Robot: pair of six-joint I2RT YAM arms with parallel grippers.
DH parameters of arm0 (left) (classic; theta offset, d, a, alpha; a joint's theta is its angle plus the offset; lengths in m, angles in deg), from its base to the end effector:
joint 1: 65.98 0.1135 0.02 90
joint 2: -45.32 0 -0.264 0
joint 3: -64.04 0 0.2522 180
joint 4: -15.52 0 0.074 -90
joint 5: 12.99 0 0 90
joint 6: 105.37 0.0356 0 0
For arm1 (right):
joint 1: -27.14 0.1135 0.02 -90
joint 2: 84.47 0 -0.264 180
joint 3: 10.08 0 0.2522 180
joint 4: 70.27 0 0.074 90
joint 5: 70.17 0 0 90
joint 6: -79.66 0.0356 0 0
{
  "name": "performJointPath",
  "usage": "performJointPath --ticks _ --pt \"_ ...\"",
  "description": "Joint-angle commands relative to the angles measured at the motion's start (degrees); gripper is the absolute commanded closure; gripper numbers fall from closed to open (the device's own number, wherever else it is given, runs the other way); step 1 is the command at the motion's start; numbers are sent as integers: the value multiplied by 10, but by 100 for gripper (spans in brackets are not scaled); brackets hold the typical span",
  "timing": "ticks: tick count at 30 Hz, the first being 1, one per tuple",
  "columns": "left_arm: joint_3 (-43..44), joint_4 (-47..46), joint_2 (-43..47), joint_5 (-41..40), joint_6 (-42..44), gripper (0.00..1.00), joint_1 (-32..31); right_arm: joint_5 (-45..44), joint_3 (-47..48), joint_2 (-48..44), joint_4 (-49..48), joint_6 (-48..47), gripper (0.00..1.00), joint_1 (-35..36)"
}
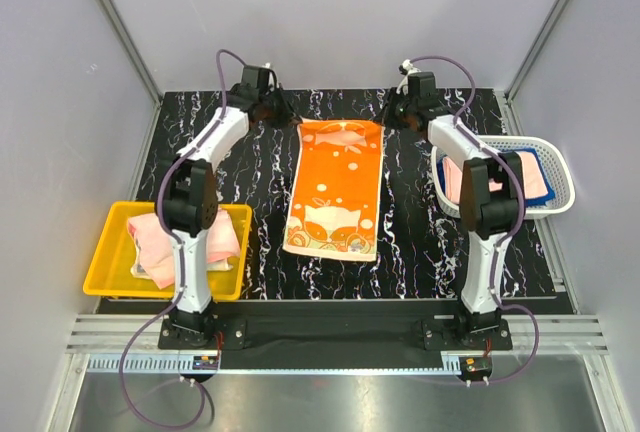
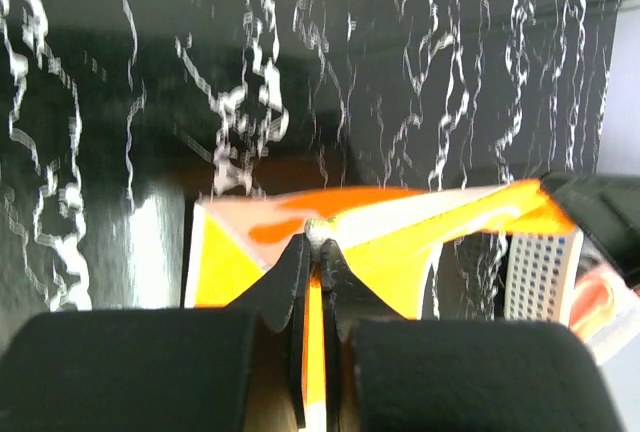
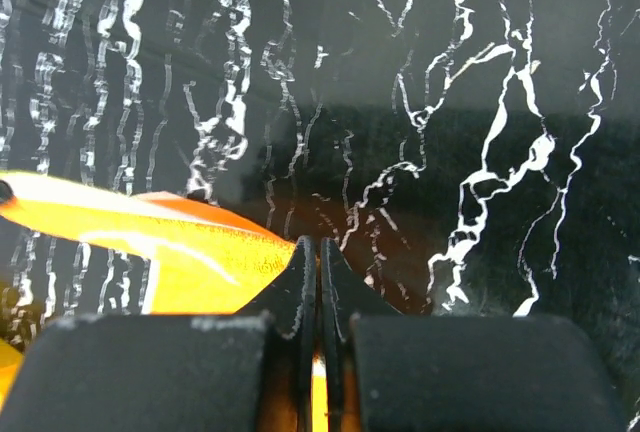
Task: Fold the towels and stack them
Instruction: Fold the towel
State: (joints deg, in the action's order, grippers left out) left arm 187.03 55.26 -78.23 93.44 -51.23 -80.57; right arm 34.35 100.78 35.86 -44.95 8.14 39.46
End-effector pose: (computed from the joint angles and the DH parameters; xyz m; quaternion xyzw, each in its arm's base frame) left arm 0.4819 -0.1358 0.2611 -0.1067 0.8938 -0.2946 0.3210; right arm 0.4779 0.1135 0.2380 -0.0112 0.8809 0.2300 0.4134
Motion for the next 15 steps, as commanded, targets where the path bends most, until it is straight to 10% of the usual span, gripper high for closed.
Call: performJointPath --ticks 1,15 --pt "-70 -64 83 -4 -8 100 13 -10 -45 -70 -46 8 100 -12" --pt "-434 -106 312 -96 -29 100 -49 -58 -387 -281 -106 67 100 80"
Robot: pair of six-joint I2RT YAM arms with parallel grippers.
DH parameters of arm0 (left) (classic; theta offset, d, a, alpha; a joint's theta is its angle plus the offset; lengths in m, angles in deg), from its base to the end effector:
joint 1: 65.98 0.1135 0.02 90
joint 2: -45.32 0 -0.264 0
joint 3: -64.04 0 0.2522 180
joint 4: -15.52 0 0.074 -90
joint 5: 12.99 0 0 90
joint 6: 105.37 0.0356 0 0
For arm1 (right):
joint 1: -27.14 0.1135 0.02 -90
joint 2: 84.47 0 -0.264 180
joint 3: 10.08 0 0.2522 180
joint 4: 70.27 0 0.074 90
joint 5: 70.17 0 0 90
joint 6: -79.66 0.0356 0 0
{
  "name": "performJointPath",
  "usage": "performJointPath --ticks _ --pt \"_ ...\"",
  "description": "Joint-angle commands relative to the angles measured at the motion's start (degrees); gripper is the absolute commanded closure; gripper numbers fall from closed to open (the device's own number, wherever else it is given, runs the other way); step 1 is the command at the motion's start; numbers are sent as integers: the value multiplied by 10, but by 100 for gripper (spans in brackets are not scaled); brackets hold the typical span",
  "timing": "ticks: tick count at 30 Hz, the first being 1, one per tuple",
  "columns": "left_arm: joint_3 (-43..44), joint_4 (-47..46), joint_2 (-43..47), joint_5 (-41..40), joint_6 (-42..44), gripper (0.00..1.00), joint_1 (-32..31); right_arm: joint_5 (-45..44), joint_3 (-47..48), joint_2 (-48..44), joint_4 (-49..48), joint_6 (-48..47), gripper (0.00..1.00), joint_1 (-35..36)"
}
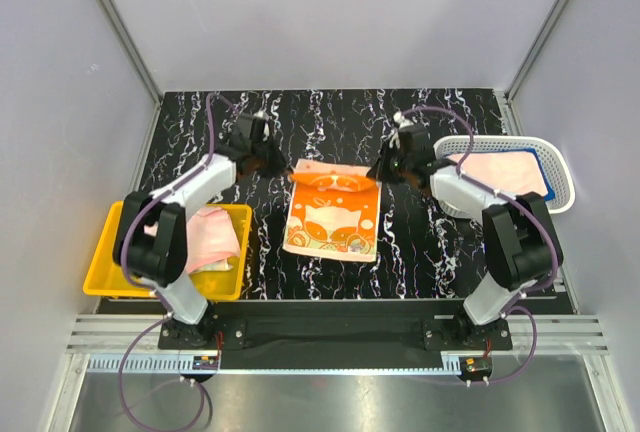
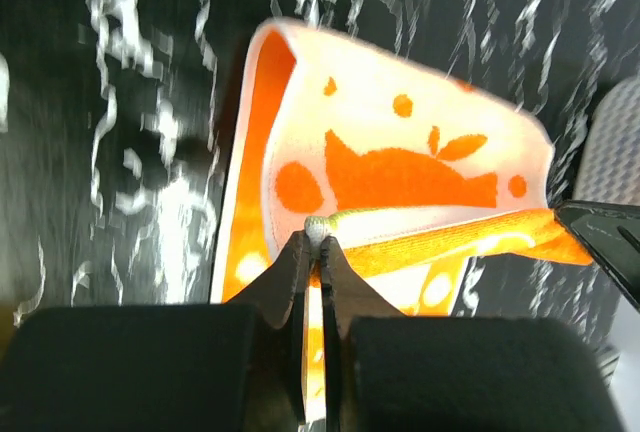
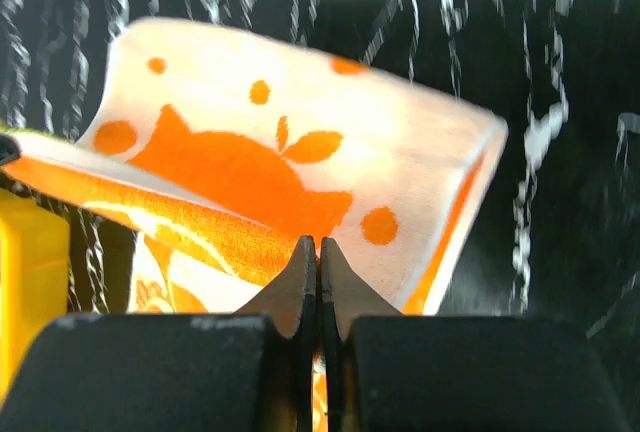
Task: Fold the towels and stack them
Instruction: Fold the towel
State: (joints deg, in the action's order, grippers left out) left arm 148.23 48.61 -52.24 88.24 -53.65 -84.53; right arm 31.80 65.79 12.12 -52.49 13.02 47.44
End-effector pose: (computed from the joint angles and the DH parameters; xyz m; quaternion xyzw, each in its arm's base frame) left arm 0.3534 -0.1259 0.2379 -0.1226 0.9168 -0.2556 0.2814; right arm 0.3457 0.1358 0.2188 -0.0214 0.8967 0.2478 0.3662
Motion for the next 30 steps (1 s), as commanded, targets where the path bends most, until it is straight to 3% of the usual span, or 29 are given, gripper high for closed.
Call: performJointPath --ticks 1,11,30 --pt "-59 -42 62 -45 -6 100 -15 -39 -51 -54 -30 20 100 8" --pt "-169 -50 134 -65 2 100 -40 -33 -168 -125 -76 56 100 28" --pt "-206 -40 166 -84 14 100 -58 -28 -243 -175 -107 88 100 48"
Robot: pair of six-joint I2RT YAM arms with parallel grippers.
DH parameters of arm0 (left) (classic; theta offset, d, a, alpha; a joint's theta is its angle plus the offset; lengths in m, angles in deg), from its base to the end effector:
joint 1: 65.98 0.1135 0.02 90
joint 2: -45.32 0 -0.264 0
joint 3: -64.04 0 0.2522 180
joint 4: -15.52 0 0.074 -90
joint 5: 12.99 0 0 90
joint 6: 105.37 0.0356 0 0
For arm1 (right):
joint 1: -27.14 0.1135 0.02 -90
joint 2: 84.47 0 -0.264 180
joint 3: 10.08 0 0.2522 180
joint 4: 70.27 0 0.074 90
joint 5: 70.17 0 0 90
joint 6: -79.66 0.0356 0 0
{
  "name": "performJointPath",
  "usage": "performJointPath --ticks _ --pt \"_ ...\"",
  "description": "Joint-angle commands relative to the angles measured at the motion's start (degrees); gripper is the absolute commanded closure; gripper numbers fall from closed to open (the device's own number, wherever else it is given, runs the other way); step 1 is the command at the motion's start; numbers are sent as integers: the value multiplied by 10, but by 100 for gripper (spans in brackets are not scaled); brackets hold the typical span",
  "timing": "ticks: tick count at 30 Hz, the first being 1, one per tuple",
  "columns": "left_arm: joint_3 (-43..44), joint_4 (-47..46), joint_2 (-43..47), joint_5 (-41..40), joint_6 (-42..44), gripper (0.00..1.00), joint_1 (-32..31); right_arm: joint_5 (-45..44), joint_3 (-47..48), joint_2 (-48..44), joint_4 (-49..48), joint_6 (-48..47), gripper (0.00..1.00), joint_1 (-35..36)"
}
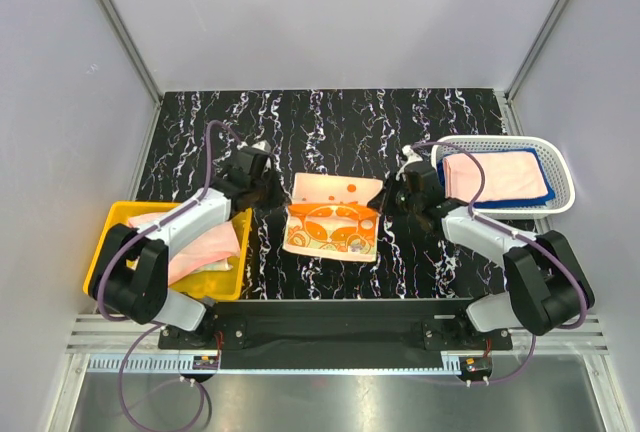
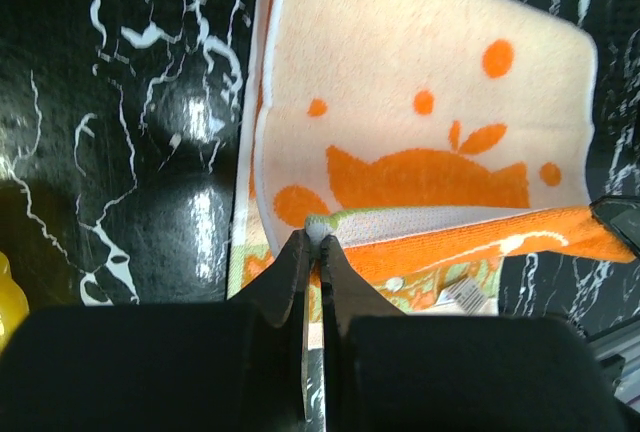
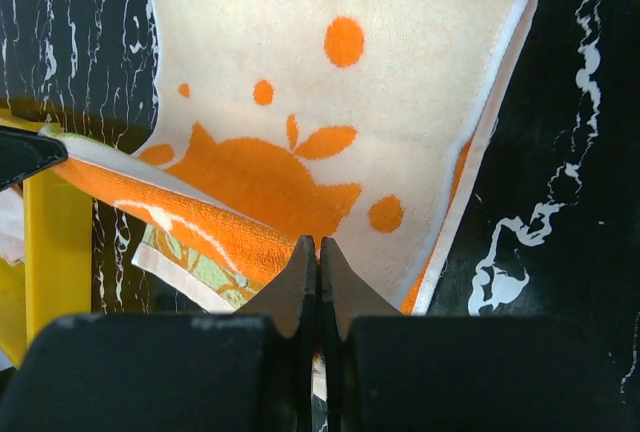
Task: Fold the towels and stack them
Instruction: Fold the towel
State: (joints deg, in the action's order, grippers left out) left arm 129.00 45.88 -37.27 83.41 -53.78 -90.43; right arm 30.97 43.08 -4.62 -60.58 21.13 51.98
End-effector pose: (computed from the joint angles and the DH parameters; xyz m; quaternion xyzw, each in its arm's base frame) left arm 0.2710 -0.1276 0.2176 -0.0934 0.9276 -0.2311 0.2782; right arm 0.2571 0.1266 0.1955 0.0077 0.8893 0.2882 0.3549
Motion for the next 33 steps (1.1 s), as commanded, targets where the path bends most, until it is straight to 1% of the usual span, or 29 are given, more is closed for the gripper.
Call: performJointPath --ticks 1,3,5,6,7,8,9,11,15,18,21,24,26,27,30,33 --pt "-21 -16 16 -33 15 100 -2 -16 -27 -8 -30 11 100 2" --pt "-28 -18 17 -34 15 100 -4 -11 -37 -9 -42 16 98 3" --pt "-36 -23 19 -31 16 96 -7 2 -52 -12 -50 24 88 4" --pt "-39 -22 21 -29 17 86 -8 6 -57 -14 -58 26 83 5" --pt "-42 -23 23 -25 18 79 -10 13 -63 -18 -60 29 78 5" --pt "-47 -24 29 -24 19 72 -13 14 -73 -28 -62 33 66 5" --pt "-50 -23 33 -25 20 64 -17 17 -78 -33 -61 34 63 6" --pt "-59 -21 47 -25 20 60 -19 24 -87 -53 -52 33 58 6" --pt "-66 -10 74 -27 20 57 -19 11 -96 -91 -25 33 55 6" --pt "-62 -8 81 -31 22 54 -19 -3 -91 -104 -10 31 55 6" --pt "-37 -2 57 -33 25 54 -19 -30 -75 -88 1 33 55 6" --pt "-12 -10 19 -28 25 54 -20 -52 -59 -59 6 37 57 6" --pt "5 -11 -13 -12 27 54 -20 -47 -53 -35 -7 40 58 6" --pt "7 -13 -19 -8 28 53 -26 -40 -51 -28 -10 40 59 6" --pt "4 -13 -21 -15 29 48 -38 -41 -51 -13 -20 40 59 9" --pt "0 -6 -24 -21 30 48 -41 -45 -53 -5 -23 39 60 13"
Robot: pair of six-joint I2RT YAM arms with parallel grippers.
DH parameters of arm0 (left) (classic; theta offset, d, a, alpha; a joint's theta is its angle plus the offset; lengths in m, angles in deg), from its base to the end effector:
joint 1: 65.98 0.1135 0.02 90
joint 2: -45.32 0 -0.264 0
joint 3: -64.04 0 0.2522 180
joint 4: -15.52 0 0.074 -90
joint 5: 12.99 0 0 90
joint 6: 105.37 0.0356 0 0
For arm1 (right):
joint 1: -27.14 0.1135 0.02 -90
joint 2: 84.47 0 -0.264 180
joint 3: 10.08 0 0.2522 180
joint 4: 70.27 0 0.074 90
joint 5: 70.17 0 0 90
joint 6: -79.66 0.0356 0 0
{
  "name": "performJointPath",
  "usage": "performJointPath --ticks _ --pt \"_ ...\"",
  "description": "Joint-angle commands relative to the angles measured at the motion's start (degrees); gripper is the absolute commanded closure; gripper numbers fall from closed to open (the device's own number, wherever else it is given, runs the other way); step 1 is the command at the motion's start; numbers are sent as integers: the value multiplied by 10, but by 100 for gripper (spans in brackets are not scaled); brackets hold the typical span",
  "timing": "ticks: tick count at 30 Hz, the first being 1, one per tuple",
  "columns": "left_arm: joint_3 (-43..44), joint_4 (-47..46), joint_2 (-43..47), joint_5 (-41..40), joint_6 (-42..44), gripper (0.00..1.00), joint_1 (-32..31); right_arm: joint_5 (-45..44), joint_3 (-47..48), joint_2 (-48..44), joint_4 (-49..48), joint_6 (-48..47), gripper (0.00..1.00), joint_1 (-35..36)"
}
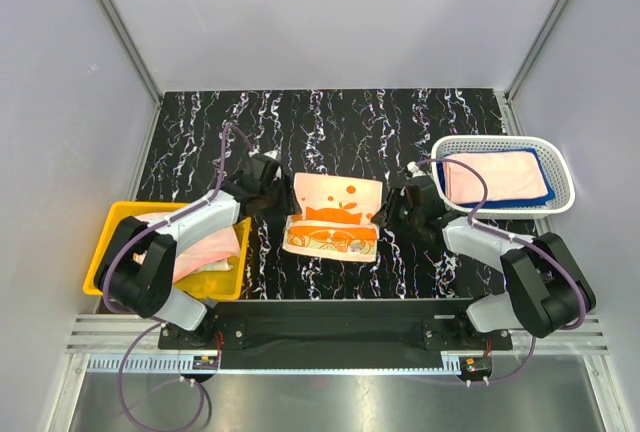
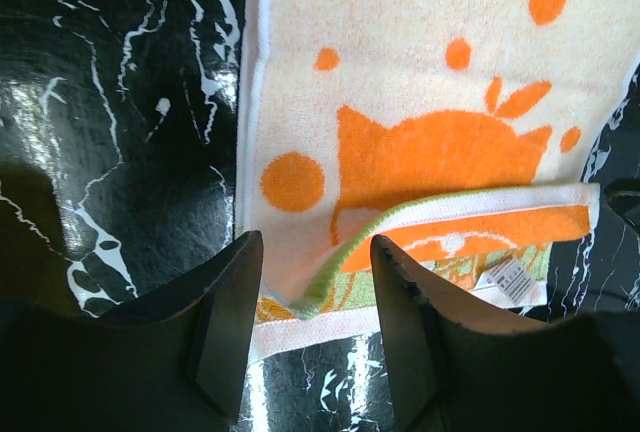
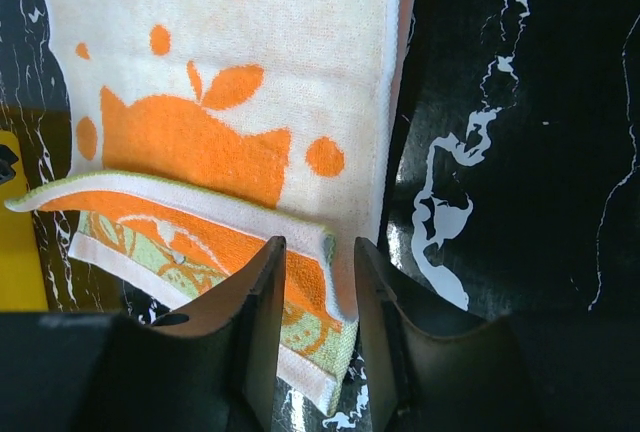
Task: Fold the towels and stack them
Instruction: Fold the towel
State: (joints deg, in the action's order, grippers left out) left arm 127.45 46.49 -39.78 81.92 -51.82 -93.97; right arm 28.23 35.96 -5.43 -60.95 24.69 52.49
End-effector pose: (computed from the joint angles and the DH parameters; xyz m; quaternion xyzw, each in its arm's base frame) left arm 0.2619 -0.1426 0.1963 -0.0561 0.9449 -0.2049 0.2489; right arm 0.2346 0.1169 0.1618 0.0475 0.9115 0.2606 0.3147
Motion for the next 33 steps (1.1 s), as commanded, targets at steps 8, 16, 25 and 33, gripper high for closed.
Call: performJointPath --ticks 8,16,25,33 --pt "11 -10 2 -2 17 48 -10 -22 17 23 -28 1 65 20" --pt "10 -2 -4 0 28 50 -14 -26 17 14 -21 7 84 30" --pt "22 22 1 -9 37 54 -15 -34 24 -11 7 6 89 36" --pt "6 41 21 -25 43 48 -15 -29 18 -2 -4 11 91 36"
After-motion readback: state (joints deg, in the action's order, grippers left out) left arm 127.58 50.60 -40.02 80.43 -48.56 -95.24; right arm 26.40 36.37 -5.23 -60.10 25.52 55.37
